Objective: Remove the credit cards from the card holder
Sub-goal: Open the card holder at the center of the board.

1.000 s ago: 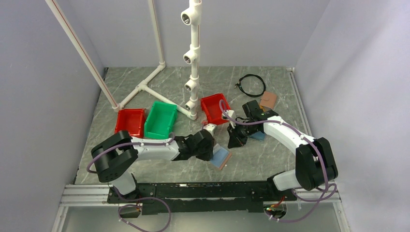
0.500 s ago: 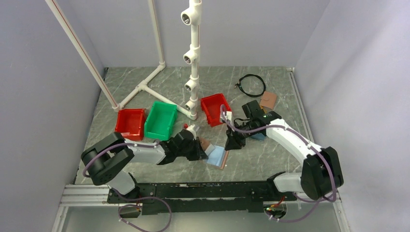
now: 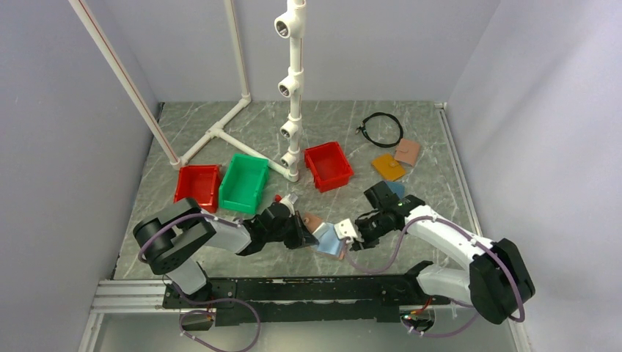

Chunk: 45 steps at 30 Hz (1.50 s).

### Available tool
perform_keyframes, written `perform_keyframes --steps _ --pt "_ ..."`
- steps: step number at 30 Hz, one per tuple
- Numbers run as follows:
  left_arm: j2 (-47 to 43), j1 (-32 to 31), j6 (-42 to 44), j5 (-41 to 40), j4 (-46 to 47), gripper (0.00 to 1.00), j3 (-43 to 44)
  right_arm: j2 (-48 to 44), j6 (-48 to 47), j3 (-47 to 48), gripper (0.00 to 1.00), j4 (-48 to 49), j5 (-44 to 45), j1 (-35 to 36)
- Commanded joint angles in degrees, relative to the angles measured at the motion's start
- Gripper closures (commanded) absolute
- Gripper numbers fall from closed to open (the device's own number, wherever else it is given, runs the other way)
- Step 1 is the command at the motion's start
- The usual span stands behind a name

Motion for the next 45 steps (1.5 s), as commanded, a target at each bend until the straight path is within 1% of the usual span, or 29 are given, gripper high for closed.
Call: perform_keyframes --steps 1,4,6,13,17,20,22,27,29,32,36,41,45 --pt "-1.0 0.0 2.4 -1.1 -5.6 1.0 1.6 1.1 -8.7 -1.8 0.67 4.4 6.2 2.8" --pt "-1.5 0.0 3.3 -1.5 -7.2 1.0 1.9 2.7 -6.8 -1.5 0.72 6.4 8.8 4.8" --pt "-1.5 0.0 3.3 -1.4 -7.0 1.0 1.8 3.8 -6.0 -1.4 0.74 7.4 10.1 6.2" --pt "-0.1 0.0 3.5 -0.1 -4.7 0.99 1.9 6.1 -1.9 -1.3 0.75 11.5 14.5 9.2" --pt "0.6 0.0 3.8 0.7 -4.3 0.96 2.3 6.0 0.6 -0.8 0.73 13.3 15.0 9.9" --pt "0.8 0.0 4.1 1.1 -4.6 0.89 2.5 5.4 1.7 -0.6 0.66 13.7 13.7 10.1" --pt "0.7 0.0 4.4 1.3 -4.8 0.8 2.7 5.1 2.4 -0.1 0.6 12.9 11.8 10.1" --pt "0.3 0.0 4.9 2.0 -4.1 0.66 2.8 4.5 3.3 1.1 0.54 11.7 8.8 10.0" --pt "0.2 0.0 5.2 2.4 -3.5 0.61 2.8 4.3 3.2 1.3 0.52 11.1 7.4 10.1" --pt "0.3 0.0 5.6 3.0 -2.9 0.56 3.1 4.4 3.1 1.9 0.51 10.1 5.3 10.1" --pt "1.0 0.0 6.3 3.6 -2.4 0.47 3.7 4.6 3.8 2.1 0.49 10.2 4.8 10.1" --pt "1.2 0.0 6.8 4.2 -0.6 0.35 4.0 5.0 4.5 2.4 0.48 10.1 3.9 10.1" --pt "0.4 0.0 7.4 4.2 -0.2 0.22 4.0 5.5 4.8 2.8 0.48 9.7 2.6 10.1"
